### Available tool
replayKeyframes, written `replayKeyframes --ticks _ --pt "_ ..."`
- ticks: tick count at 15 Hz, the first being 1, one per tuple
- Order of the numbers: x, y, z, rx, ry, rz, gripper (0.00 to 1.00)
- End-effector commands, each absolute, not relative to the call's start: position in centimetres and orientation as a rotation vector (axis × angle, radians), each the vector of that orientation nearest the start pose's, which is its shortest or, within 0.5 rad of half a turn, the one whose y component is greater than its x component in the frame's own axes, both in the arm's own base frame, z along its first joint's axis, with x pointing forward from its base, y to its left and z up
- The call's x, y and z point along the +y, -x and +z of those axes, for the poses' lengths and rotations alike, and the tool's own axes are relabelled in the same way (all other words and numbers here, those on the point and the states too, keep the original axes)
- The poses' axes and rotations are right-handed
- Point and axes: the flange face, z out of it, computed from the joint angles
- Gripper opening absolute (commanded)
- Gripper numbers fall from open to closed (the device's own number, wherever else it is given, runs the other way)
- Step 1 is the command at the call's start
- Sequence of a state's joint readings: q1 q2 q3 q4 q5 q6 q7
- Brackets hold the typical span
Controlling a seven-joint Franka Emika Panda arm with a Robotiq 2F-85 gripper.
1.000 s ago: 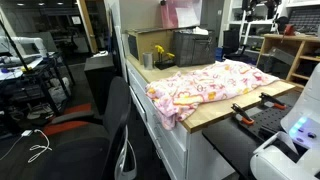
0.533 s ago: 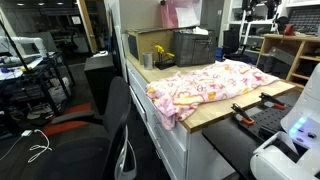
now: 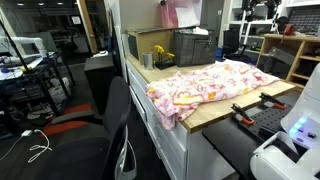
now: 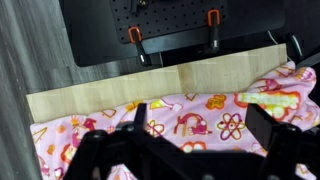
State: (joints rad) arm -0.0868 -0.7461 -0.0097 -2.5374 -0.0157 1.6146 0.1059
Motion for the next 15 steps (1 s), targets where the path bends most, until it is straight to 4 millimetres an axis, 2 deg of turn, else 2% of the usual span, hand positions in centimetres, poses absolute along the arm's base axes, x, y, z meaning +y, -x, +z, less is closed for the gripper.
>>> replayKeyframes --ticks 1,6,9,10,13,15 --pt "-3.2 -30.5 49.7 0.309 3.124 0.279 1.00" --pt "-3.2 -30.5 49.7 0.309 3.124 0.279 1.00" --pt "-2.9 -32.1 49.2 0.360 3.136 0.286 1.00" --pt "-2.4 -32.3 48.9 0.372 3.126 0.285 1.00" --pt "-0.5 -34.6 47.9 0.424 3.127 0.261 1.00" --pt "1.7 -36.4 47.0 0.458 3.131 0.241 1.00"
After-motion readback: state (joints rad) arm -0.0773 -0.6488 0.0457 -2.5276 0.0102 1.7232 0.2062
